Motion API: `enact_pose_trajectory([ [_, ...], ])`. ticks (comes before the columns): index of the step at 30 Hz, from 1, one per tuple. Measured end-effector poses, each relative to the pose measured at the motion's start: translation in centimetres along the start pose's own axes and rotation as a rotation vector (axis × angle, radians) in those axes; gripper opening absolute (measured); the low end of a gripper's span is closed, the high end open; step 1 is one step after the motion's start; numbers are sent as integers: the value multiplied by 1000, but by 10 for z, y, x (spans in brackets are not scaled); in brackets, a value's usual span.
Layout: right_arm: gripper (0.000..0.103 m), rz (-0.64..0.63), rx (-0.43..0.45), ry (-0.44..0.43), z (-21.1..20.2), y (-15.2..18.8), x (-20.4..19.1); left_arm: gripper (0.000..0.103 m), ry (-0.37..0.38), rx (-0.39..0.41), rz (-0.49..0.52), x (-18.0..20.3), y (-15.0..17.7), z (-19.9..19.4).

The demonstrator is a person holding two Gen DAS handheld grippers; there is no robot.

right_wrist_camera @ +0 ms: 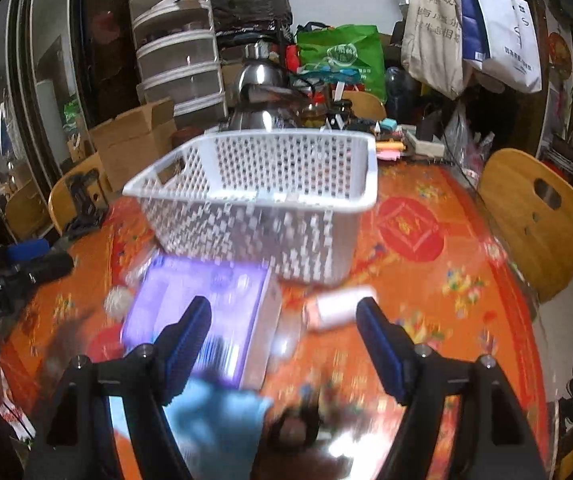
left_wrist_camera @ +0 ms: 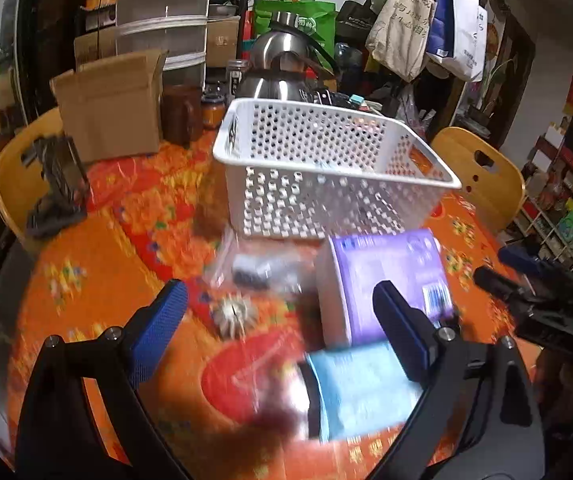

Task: Organize soft objects
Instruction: 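Move both tools back toward the light blue package on the table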

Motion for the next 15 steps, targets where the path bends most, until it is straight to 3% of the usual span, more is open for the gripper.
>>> enact_pose_trajectory([
  [3,75,-1,-12,-3,-6,22,-8,93,-3,2,12,1,25,-9],
  [15,75,4,-65,-103,-27,117,-44,92,120,-76,98,41,120,-7],
])
Point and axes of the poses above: each gripper's, at about its wrist camera, not at the fingertips, and z roughly the way its jaws point, x to its right, y to its underside, the point moved 9 cm from there along z, roughly the way its jaws point, and after that the axes turned 1 degree about -z, right-handed, at the moved point
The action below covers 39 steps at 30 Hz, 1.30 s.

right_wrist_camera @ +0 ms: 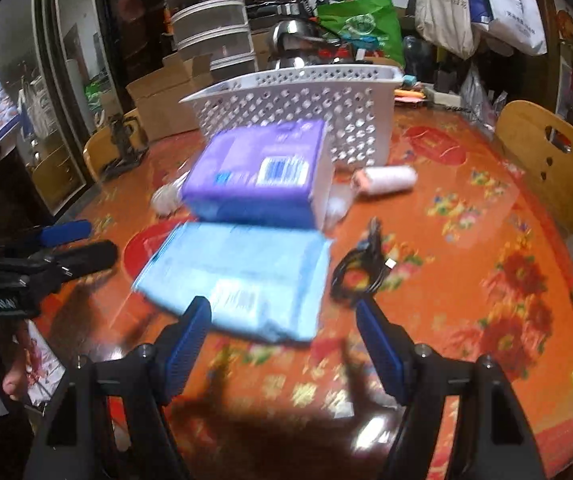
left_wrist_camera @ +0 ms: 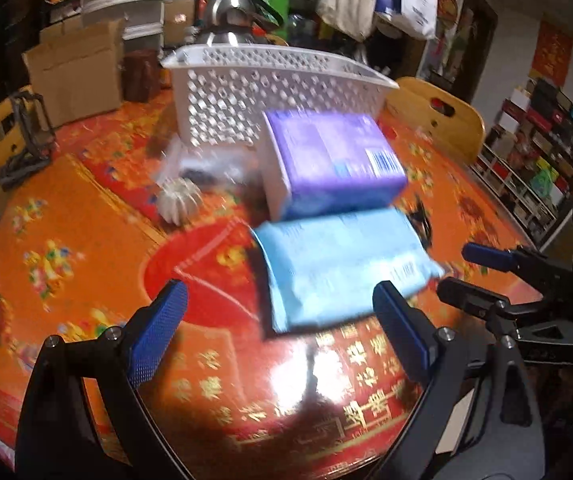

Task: Organize soft objects
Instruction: 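Move both tools back toward the light blue package on the table, then close both tools on the light blue package and lift it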

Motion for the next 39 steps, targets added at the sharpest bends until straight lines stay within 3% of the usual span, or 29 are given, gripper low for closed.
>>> enact_pose_trajectory([
  [8,75,-37,-28,-38,17,13,-9,92,38,-34,35,8,16,30],
  [18,73,-65,-58,-24,38,15,-8,81,40,-86,82,15,20,55],
  [27,68,-79,-63,-33,43,11,-11,74,63,-77,80,15,13,60],
  [31,59,-79,-59,-35,44,10,-13,58,92,-72,84,21,11,59],
  [39,43,-79,-54,-60,44,10,-17,50,116,-60,66,23,11,58],
])
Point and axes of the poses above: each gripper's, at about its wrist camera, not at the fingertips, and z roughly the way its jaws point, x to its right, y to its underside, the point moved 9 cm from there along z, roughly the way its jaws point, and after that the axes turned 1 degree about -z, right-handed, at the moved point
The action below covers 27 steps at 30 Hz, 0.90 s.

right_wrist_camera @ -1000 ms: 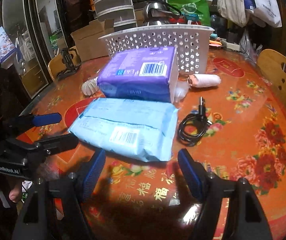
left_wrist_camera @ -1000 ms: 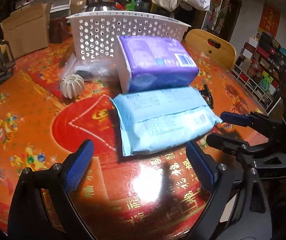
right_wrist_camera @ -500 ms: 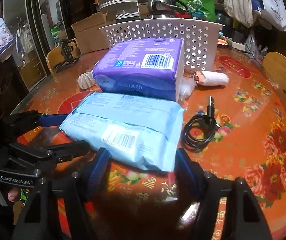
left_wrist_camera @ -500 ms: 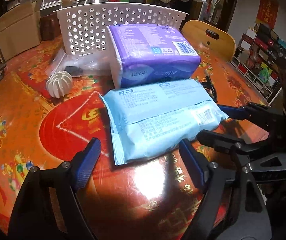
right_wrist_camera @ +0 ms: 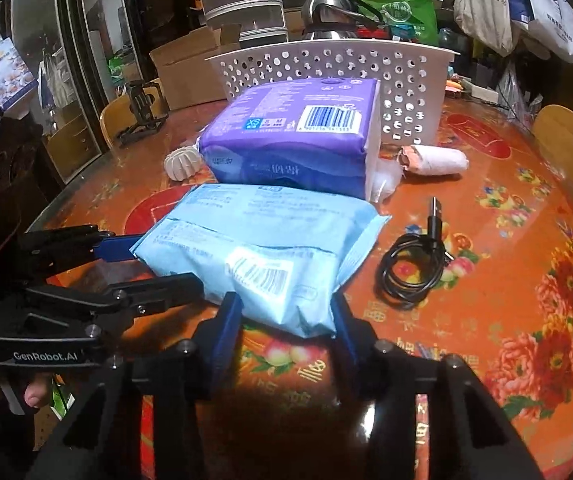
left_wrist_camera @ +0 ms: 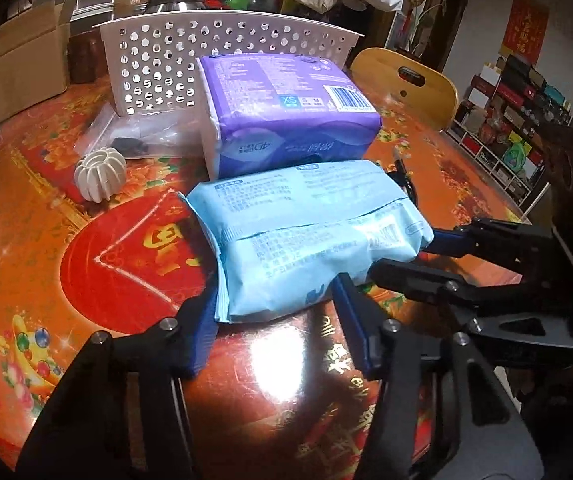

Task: Organize soft objects
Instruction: 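Close both tools on the light blue package and lift it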

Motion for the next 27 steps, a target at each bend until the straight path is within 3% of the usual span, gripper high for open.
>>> enact_pose_trajectory([
  [13,28,-20,32,18,-7,1,-4,36,4,34,-28,1,1,-10],
  [27,25,-61,93,40,-32,3,-17,34,-10,116,9,15,6,-47],
])
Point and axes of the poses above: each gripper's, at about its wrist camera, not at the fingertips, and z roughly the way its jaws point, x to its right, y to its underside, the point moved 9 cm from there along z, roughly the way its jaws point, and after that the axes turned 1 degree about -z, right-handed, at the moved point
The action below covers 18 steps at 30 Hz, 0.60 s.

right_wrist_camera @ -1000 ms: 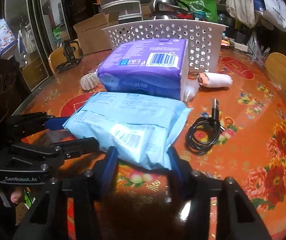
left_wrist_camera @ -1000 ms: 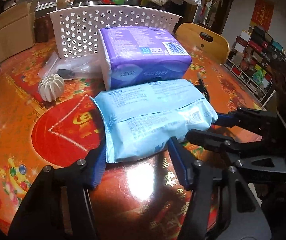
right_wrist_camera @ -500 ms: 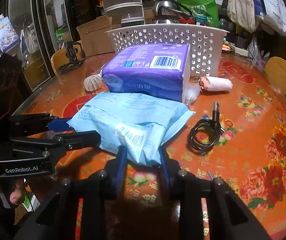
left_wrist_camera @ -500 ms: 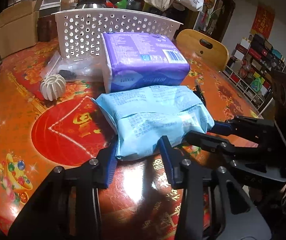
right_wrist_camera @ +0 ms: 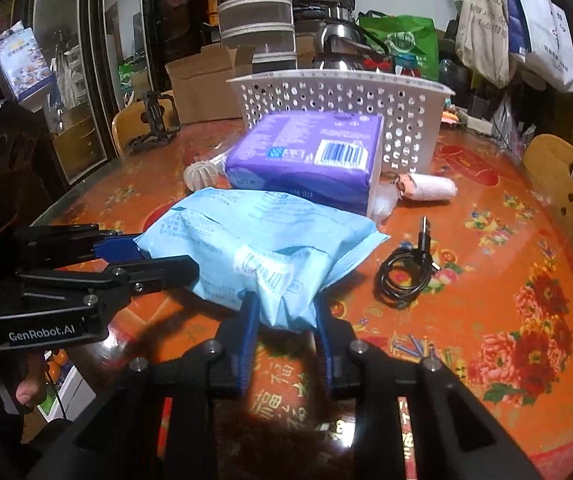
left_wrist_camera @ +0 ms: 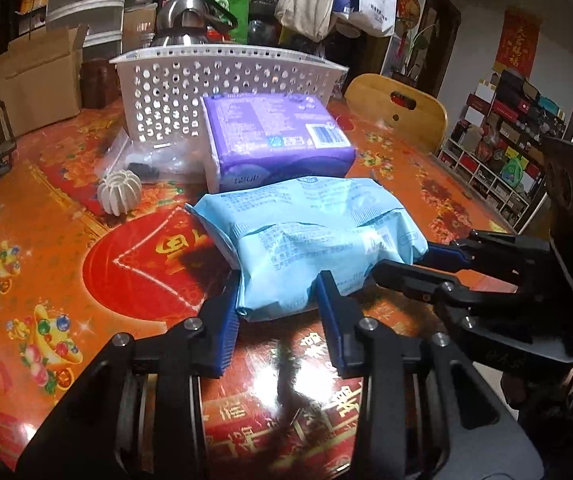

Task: Organize soft objects
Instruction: 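Close both tools on the light blue package and lift it, then carry the light blue package with both tools over the basket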

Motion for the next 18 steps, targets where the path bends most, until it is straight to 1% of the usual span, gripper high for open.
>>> enact_pose_trajectory([
  [8,25,-36,59,18,-29,-15,-11,34,-6,63,18,11,-13,-36],
  [12,25,-50,87,27,-41,-28,-12,34,-5,89,18,14,-26,-49],
  [18,25,-66,115,33,-48,-49,-12,34,-8,123,17,15,-50,-61],
])
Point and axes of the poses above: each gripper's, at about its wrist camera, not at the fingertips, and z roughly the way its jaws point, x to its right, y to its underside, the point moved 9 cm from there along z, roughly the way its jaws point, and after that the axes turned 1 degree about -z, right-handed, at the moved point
